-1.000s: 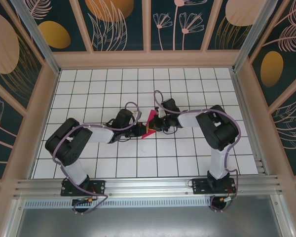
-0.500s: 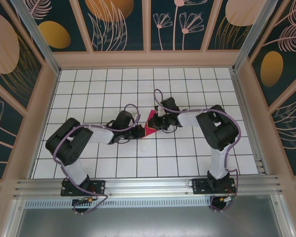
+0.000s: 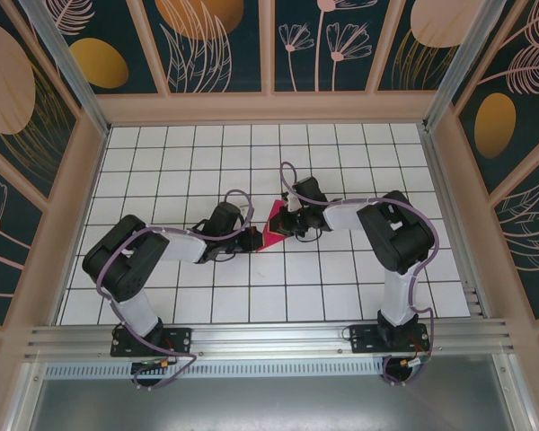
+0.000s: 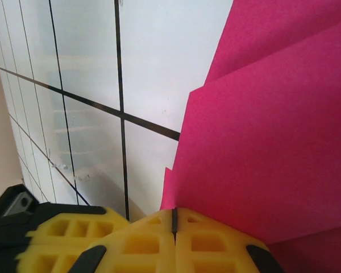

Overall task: Fold a paper plane with a square sheet of paper (pick it up from the middle)
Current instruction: Fourth fold the wing at the center of the table.

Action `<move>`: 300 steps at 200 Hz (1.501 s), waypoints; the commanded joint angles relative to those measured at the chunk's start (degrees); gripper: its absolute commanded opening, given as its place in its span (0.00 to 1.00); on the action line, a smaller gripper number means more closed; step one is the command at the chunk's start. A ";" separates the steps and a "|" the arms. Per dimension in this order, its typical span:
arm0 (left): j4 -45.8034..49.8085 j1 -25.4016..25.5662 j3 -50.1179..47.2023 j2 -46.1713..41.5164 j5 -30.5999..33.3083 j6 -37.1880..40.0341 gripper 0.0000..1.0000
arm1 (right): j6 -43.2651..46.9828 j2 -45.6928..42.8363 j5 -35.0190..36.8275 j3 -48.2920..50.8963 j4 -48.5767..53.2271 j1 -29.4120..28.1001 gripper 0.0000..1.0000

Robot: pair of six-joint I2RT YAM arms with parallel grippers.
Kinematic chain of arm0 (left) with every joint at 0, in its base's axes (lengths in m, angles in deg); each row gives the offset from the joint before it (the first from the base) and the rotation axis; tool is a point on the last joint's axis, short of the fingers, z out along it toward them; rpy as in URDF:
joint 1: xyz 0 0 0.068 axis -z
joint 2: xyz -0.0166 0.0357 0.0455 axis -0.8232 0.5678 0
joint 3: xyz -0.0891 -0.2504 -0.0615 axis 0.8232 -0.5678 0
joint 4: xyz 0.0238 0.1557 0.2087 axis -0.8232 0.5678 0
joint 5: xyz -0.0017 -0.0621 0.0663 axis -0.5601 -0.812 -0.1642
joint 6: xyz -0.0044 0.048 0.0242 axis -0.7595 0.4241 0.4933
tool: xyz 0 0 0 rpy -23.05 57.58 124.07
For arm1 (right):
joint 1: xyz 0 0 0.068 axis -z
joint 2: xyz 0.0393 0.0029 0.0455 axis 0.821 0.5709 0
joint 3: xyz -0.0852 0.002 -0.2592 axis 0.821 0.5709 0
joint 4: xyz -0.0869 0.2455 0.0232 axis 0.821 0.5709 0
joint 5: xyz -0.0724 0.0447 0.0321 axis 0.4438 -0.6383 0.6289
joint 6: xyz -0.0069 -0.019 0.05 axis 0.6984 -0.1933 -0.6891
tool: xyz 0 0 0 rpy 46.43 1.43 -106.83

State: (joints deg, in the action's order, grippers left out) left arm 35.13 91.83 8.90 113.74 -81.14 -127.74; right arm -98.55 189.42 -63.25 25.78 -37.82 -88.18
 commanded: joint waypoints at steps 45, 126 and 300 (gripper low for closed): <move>5.43 -0.08 1.31 1.66 1.14 -0.30 0.00 | -1.03 -1.97 0.13 1.95 -0.17 -2.14 0.00; 11.54 -0.10 0.52 0.54 4.84 0.16 0.00 | 2.00 0.88 3.32 -0.21 3.72 1.25 0.00; 8.63 -0.12 0.75 -1.72 0.95 2.03 0.01 | 3.06 -1.98 4.51 -7.79 5.82 16.94 0.02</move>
State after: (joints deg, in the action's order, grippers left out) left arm 39.02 91.94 10.19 113.19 -80.11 -125.99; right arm -96.36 194.12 -59.29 17.03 -33.61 -70.00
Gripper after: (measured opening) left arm 0.070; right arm 0.052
